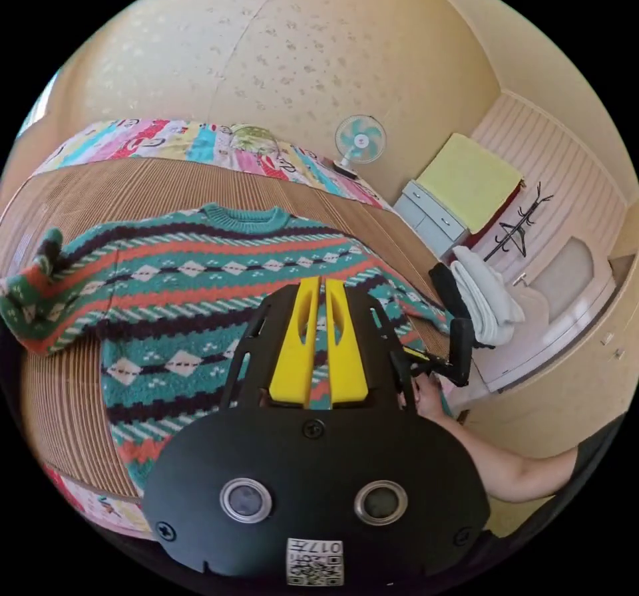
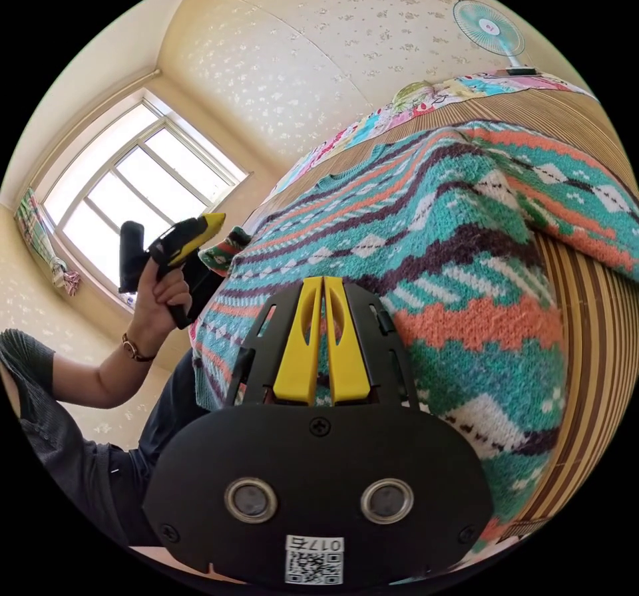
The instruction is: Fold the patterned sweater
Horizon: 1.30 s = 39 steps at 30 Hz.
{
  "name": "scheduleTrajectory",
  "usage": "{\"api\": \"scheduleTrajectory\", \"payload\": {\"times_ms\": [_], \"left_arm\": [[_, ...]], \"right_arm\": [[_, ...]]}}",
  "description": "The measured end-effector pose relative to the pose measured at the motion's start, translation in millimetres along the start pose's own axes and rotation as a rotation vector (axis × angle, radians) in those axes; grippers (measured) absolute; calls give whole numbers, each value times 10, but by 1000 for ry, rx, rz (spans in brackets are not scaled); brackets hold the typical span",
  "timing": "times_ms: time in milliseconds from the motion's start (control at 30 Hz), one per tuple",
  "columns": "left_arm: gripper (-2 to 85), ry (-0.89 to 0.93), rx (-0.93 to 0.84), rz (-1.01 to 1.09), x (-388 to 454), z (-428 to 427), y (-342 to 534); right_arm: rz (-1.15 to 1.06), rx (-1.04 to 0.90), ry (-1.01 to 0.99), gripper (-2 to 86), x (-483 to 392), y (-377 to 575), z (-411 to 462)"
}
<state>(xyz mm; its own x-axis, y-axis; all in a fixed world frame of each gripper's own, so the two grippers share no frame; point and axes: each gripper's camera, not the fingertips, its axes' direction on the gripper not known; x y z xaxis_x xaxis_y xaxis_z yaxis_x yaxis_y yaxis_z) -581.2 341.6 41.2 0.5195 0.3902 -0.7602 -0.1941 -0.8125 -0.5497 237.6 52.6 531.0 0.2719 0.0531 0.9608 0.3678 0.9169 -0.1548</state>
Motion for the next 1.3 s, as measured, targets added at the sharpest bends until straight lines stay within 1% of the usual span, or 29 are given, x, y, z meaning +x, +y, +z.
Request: {"api": "scheduleTrajectory", "payload": {"times_ms": [33,67,133,200,233,300,367,400,433,467,500,533,567,600,633,667,733,767,800,833,867,933,967,1000,1033,1133,1200,1267,1300], "left_arm": [[58,-65,43,-72,-401,-242,110],[71,-91,68,-95,-585,-382,150],[132,-168,148,-142,-1211,-999,227],[158,-226,235,-235,-1625,-1464,278],[160,-233,287,-302,-1870,-1693,284],[165,-201,322,-383,-2203,-1869,199],[170,-129,285,-472,-2487,-1807,-5],[165,-67,230,-524,-2630,-1637,-174],[153,2,143,-566,-2717,-1366,-361],[126,28,115,-561,-2704,-1226,-449],[73,-22,92,-537,-2548,-1016,-603],[54,-128,86,-470,-2228,-866,-774],[45,-186,88,-428,-2013,-798,-865],[43,-271,114,-322,-1496,-665,-1023],[41,-295,168,-179,-900,-528,-1122],[41,-292,199,-96,-583,-455,-1145],[42,-248,293,251,658,-103,-1093],[43,-229,295,324,930,16,-1058],[45,-182,263,418,1367,318,-991],[47,-131,162,491,1686,707,-935],[49,-114,89,522,1810,938,-903],[56,-149,-211,592,1991,1964,-680],[59,-171,-271,579,1946,2188,-613],[70,-220,-357,510,1781,2520,-496],[89,-226,-381,440,1582,2664,-384],[102,-109,-273,386,1283,2481,-153],[105,-107,-262,370,1172,2347,-60],[108,-128,-207,382,1073,2116,1],[105,-169,-134,378,987,1899,0]], "right_arm": [[-2,-4,-5,5,15,-28,-25],[-1,-4,-11,5,33,-52,-53],[1,-1,-22,5,64,-83,-101],[5,1,-35,5,95,-117,-143],[11,1,-38,5,114,-140,-166],[18,-1,-36,4,130,-178,-193],[22,-6,-31,4,138,-227,-225],[23,-6,-31,4,142,-238,-234],[26,-5,-34,4,151,-258,-254],[31,-4,-36,4,160,-278,-273],[34,-3,-36,4,165,-288,-283],[38,-3,-37,4,171,-307,-298],[42,-5,-36,4,177,-328,-309],[45,-7,-35,4,180,-340,-312],[51,-15,-37,4,191,-367,-314],[59,-22,-43,3,208,-393,-316],[69,-23,-56,3,231,-420,-331],[73,-23,-62,3,242,-435,-341],[75,-23,-64,3,246,-443,-345],[77,-23,-69,3,252,-456,-354],[79,-23,-77,3,262,-468,-364],[84,-21,-92,3,280,-481,-378],[86,-19,-99,3,286,-488,-386],[85,-18,-102,3,286,-491,-390],[83,-15,-102,3,279,-496,-398],[73,-8,-93,4,249,-502,-405],[68,-6,-89,4,231,-508,-407],[69,-3,-95,5,225,-515,-414],[69,-3,-96,5,223,-516,-415]]}}
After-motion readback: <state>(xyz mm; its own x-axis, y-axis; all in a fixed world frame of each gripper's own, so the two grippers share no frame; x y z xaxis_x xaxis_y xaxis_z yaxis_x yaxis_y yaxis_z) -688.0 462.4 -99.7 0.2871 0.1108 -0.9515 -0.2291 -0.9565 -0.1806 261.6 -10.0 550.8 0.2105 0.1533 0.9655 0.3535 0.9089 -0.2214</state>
